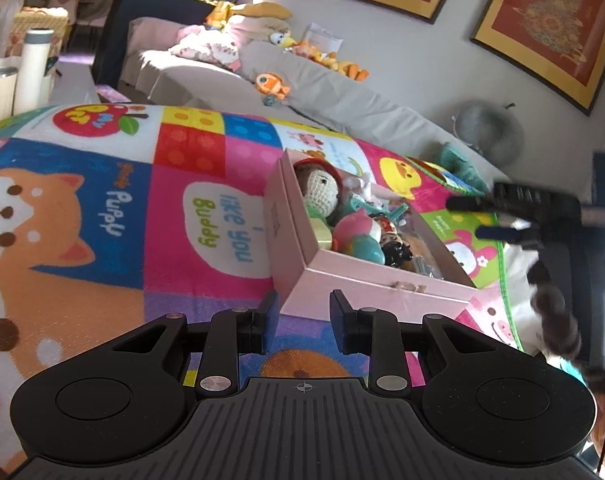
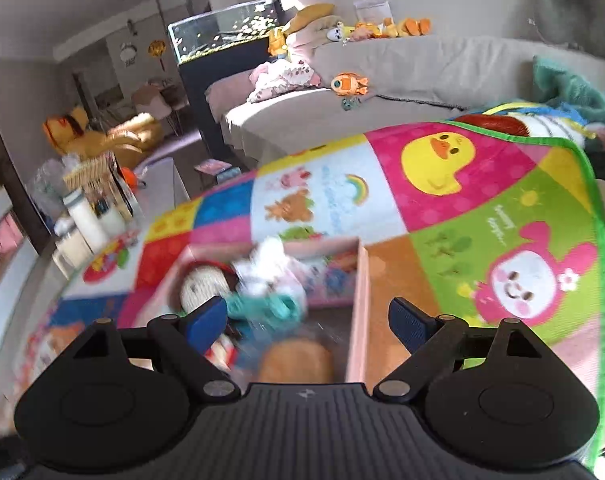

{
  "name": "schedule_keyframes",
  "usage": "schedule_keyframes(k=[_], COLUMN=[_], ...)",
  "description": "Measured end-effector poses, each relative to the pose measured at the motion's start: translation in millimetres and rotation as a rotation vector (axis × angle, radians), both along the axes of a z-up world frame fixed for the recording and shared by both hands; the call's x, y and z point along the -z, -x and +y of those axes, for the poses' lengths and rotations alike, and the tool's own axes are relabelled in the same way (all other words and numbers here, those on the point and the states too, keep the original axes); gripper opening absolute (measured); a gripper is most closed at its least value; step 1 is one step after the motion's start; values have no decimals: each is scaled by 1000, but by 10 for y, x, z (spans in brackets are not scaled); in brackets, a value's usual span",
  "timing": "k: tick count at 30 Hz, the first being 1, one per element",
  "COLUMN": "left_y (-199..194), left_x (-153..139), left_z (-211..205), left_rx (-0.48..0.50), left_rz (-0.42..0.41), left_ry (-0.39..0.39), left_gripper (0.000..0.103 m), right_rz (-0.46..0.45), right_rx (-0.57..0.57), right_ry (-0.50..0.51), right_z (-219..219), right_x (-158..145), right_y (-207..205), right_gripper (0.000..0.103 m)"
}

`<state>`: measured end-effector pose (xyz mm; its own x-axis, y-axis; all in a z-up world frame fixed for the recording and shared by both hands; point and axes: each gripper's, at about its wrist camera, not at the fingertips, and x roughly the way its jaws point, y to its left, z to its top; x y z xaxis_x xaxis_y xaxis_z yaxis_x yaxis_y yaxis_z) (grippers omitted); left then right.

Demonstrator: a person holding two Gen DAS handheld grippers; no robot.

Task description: Organize objects

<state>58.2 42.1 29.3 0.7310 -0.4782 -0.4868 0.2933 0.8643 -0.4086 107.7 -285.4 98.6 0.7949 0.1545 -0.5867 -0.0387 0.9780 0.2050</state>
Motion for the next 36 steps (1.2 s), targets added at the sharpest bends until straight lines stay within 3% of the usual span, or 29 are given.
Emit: schedule_keyframes(k=[6,12,16,18,21,24,28,30,36], left_y=[-43,-230,-564,-721,-785,-722,-650,-688,-775], left_x=[-74,-208,-209,-175,-204,-200,-175,-154,-99], left_z=[-101,-221,-352,-396,-390,-296,-59,55,243], left_rx=[-4,-66,-103,-135,-174,-195,-266,-300,-317], left_rz=[-10,-28,24,77,97,101,87,95,116], left_ry=[-17,-40,-115,-163,-227,-263,-274,-279,-225], left_gripper=[30,30,30,50,70,82,91,101,101], right_rz=[-44,-66,-53,-27,-5,-7,-22,-29,-42], right_rx=[-58,-117,-159,-173,-196,-211,-241,-257,-271], right_ry=[136,206,263,261,288,298,290,298,326], right_z=[43,159,233,241,285,368,530,648,855], right_x=[109,253,398,471,556,594,616,625,627], right_y=[392,631,734,743,724,673,566,517,434], right_gripper=[87,84,84,79,58,58,58,58,60])
